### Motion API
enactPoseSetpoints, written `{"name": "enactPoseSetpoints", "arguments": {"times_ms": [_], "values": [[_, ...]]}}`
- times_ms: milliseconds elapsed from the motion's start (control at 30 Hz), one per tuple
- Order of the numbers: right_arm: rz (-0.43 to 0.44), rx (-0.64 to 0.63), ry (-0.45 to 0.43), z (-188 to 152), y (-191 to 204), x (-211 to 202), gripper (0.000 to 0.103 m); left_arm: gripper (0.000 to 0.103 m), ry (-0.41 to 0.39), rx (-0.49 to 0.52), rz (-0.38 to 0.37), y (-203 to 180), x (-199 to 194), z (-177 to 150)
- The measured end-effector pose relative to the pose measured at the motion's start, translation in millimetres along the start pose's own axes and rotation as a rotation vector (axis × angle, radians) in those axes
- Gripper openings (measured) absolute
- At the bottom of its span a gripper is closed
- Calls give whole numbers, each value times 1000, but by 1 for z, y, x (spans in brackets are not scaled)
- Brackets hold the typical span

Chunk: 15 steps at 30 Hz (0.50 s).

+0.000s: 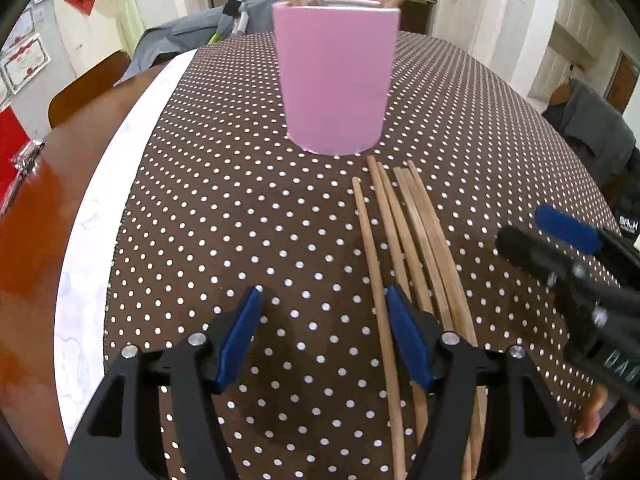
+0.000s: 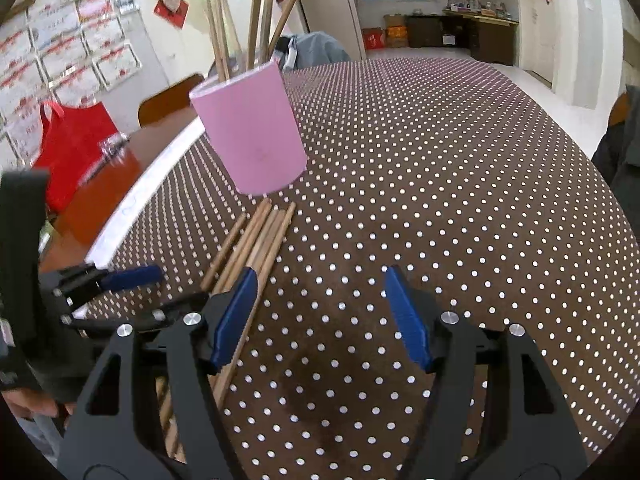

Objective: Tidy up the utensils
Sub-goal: 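Move both open tools back down to the chopstick pile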

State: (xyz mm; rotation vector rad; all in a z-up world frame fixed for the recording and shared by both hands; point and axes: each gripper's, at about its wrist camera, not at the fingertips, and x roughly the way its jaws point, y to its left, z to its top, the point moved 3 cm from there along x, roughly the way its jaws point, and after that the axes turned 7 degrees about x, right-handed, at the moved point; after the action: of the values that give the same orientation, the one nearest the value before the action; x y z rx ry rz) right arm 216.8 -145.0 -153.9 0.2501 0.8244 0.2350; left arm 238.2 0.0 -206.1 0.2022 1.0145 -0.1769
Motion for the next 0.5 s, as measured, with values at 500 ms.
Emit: {"name": "enactPoseSetpoints", "arguments": {"times_ms": [500], "values": [[-93,-164,82,-15,30,20,67,39,-41,-77,-37,22,-4,-2]]}}
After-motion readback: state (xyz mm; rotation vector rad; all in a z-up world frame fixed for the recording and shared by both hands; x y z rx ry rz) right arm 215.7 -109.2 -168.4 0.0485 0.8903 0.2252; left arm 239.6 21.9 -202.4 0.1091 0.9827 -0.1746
